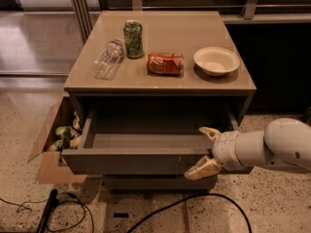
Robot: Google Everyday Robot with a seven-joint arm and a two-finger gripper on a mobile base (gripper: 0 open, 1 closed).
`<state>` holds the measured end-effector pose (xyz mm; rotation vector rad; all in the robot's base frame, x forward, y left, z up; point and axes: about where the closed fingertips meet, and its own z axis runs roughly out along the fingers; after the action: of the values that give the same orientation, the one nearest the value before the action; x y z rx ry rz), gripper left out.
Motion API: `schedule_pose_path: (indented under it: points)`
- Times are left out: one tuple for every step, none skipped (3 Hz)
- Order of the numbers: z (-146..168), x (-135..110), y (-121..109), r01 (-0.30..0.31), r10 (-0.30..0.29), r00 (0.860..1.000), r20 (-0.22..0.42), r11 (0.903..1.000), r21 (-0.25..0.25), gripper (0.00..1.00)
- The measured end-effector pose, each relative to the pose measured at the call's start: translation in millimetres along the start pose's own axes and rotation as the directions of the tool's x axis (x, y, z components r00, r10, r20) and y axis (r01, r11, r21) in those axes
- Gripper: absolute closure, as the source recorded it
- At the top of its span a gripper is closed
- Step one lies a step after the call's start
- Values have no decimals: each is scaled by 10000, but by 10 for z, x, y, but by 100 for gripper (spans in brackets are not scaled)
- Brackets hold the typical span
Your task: Open top drawer
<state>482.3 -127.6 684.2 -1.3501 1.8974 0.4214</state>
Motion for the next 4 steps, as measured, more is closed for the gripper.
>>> schedule_pose_path:
  points:
    - [18,164,147,-166,168,9998,137,9997,-159,42]
    - [6,208,218,-221,226,9995,203,9994,-249,65]
    - [-24,174,209,-221,226,9995,203,9994,-249,88]
    - [-41,155,205,-221,226,9995,203,9994,-249,100]
